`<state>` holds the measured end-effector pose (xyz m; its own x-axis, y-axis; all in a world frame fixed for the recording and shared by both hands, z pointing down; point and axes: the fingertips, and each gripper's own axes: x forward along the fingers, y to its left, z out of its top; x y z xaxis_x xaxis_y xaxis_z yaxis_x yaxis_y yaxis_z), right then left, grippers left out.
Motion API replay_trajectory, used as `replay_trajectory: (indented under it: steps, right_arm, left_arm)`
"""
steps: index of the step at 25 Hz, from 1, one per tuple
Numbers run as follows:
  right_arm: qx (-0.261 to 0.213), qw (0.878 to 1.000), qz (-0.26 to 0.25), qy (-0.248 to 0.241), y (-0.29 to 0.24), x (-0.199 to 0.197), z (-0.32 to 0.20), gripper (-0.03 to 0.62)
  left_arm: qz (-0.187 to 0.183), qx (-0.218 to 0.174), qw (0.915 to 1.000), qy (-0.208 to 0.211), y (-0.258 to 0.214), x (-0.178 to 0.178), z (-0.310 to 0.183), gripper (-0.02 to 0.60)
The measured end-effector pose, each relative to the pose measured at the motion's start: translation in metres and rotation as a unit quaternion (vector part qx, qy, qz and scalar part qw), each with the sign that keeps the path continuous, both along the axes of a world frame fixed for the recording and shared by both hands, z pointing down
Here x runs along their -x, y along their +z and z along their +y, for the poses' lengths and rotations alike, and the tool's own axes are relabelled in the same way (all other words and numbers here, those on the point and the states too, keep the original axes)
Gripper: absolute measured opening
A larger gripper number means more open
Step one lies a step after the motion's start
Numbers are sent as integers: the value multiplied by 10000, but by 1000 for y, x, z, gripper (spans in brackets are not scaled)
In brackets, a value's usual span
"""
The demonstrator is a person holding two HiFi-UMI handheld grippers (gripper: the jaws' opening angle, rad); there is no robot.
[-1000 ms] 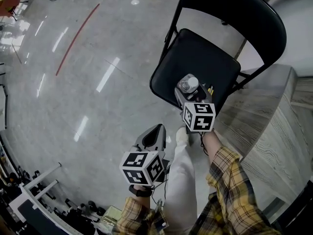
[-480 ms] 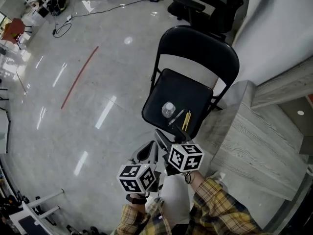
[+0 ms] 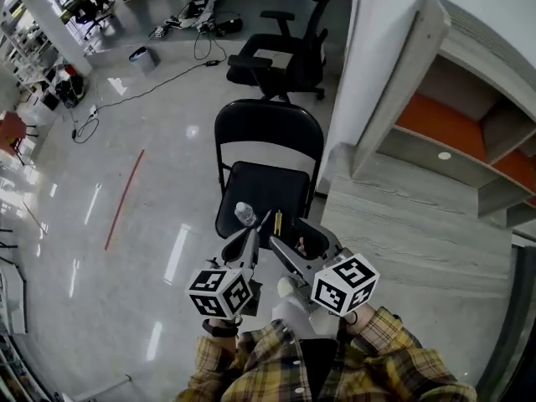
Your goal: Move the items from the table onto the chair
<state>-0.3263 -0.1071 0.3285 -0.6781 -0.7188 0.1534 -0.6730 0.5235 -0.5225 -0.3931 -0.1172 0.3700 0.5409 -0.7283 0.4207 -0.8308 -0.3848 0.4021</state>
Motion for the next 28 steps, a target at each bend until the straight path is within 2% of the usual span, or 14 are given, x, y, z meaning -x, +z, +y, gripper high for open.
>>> replay_trajectory:
  steps: [3,5,11,15,19,22,25,28]
  right_arm:
    - [-460,9970,320,542,-28,-78,18,130]
    - [-608,9929,433,924,-39,-135,32,80]
    - [-696,9751,740,1974,-51,-313,88,25]
    - [-538,9634,792,2504,-45,-404,122,18]
    - [-445,9573,853,2727,-37,-467,148,17]
    - [-328,9570,900,2739,-30,-496,161,17]
    - [-182,9564,874,2780,-23,-514,166,17]
    - [-69,9570,743,2802,-18,-520,169,17]
  left_arm:
    - [-6,-276,9988,405,-26,-56,-1,3]
    - [2,-389,9967,717,-36,-103,2,3]
    - [166,-504,9850,1644,-51,-263,35,3]
    - [226,-469,9779,2025,-52,-351,64,3]
    - [260,-335,9735,2248,-46,-421,90,3]
    - [203,-259,9692,2440,-42,-460,107,3]
    - [150,-264,9658,2576,-43,-482,114,3]
    - [95,-257,9638,2652,-44,-490,117,3]
